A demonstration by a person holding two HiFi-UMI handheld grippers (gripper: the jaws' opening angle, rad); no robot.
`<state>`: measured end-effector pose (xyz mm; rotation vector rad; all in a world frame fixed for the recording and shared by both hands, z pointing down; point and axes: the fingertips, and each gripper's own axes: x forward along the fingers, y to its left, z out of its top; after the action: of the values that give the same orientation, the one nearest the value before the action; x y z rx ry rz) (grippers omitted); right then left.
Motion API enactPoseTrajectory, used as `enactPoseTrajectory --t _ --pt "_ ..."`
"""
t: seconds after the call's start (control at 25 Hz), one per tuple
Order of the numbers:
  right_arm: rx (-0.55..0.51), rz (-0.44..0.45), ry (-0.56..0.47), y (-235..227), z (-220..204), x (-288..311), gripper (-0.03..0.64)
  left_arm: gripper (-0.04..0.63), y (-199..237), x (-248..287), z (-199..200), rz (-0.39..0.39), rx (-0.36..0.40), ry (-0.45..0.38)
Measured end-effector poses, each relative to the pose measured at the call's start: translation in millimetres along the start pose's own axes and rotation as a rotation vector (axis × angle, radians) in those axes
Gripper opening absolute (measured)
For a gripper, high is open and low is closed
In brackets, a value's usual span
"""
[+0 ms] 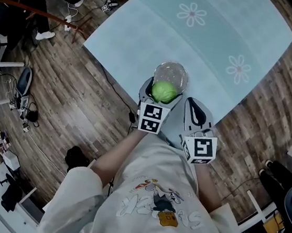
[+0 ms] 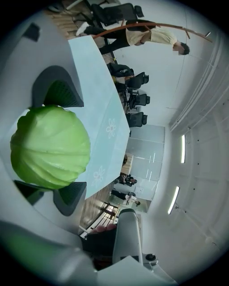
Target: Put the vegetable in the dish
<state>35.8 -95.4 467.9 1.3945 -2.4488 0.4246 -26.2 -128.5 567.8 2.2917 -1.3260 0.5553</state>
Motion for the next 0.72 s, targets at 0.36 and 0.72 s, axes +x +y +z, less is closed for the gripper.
enactPoseTrajectory --t 0.36,0.72 --pt "0.005 -0.032 -0.006 -14.2 -18.1 4.2 0.023 0.534 4.0 27.7 -15.6 0.001 0.015 0.042" --pt "0.009 -0.032 0.016 -17.3 -35.1 7.7 0.023 0.534 12.2 61.1 -34.7 0.02 0.007 0.086"
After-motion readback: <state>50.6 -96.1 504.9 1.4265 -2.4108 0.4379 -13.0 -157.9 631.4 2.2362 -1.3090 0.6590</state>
